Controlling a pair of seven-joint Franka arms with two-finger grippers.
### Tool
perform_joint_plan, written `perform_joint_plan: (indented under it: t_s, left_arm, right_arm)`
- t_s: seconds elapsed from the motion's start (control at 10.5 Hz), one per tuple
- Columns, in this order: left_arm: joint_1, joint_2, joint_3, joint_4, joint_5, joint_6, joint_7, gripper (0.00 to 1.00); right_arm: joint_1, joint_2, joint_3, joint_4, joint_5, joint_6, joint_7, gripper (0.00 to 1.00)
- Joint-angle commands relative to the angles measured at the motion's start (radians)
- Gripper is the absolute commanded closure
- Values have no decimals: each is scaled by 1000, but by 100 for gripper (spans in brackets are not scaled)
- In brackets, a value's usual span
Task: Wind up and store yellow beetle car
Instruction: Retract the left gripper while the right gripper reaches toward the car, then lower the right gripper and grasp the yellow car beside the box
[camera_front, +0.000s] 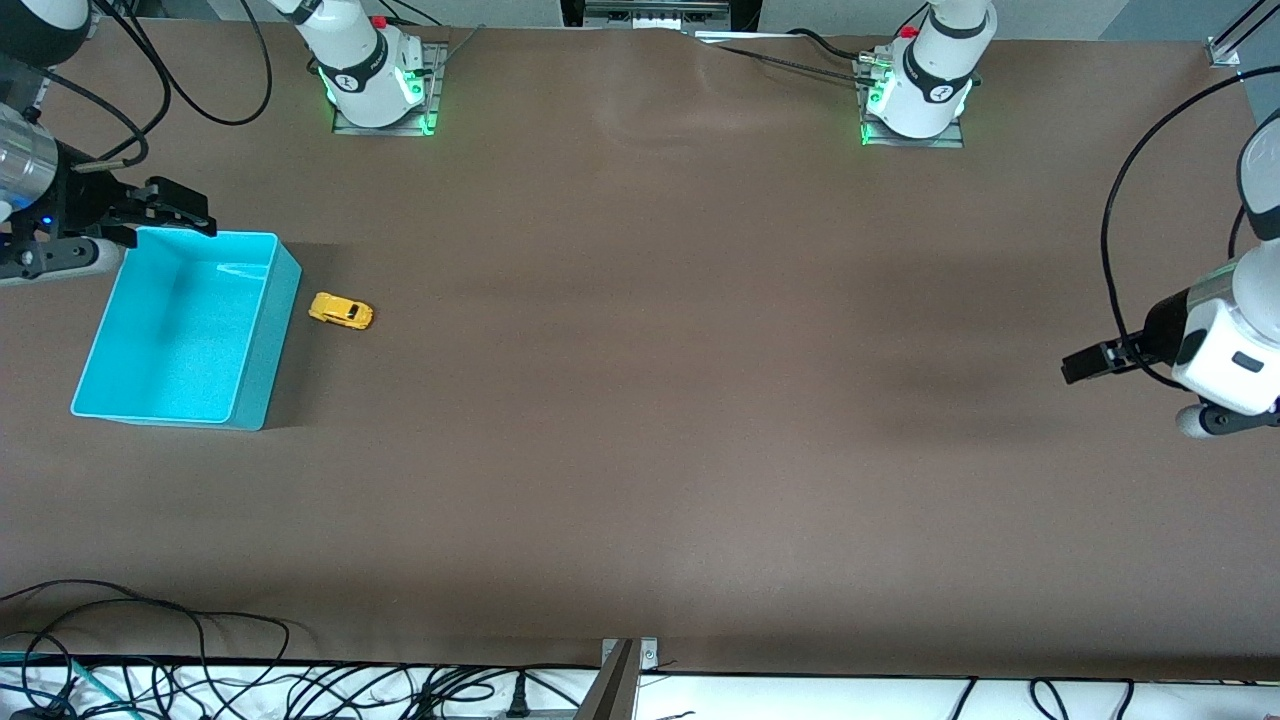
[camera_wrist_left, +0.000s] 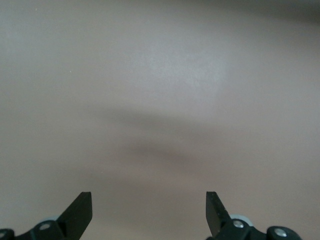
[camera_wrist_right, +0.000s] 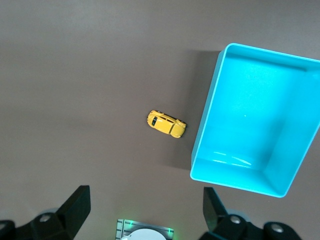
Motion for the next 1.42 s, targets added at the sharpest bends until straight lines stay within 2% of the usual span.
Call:
perform_joint_plan:
  t_s: [0.0,0.19,0.38,0.47,0.66,0.76,0.95,1.33]
  left_arm:
    - [9,-29,-3,-2,-28,-31,98,0]
    - [9,-29,-1,-2,-30,-31,100,0]
    - [3,-29,3,-2,-33,-30,103,0]
    - [-36,-29,32,-1,-56,-30,101,0]
    - [-261,-59,331,-1,-167,-30,100,0]
    - [-315,-76,423,-2,-216,-30,97,0]
    - [-334,-80,437,-4,-217,-30,89,0]
    - [-328,-80,434,-4,-205,-31,95,0]
  right_arm:
    - [40,35,13,-18,14,25,6,0]
    - [37,22,55,-113,12,112,-8,0]
    - [30,-55,90,-306,12,260,-92,0]
    - [27,-73,96,-391,12,322,-196,0]
    - [13,-72,104,-492,12,411,-374,0]
    - [1,-71,106,-544,12,465,-501,0]
    - [-36,-32,106,-603,12,589,-759,0]
    - [-73,104,106,-614,14,772,-1138,0]
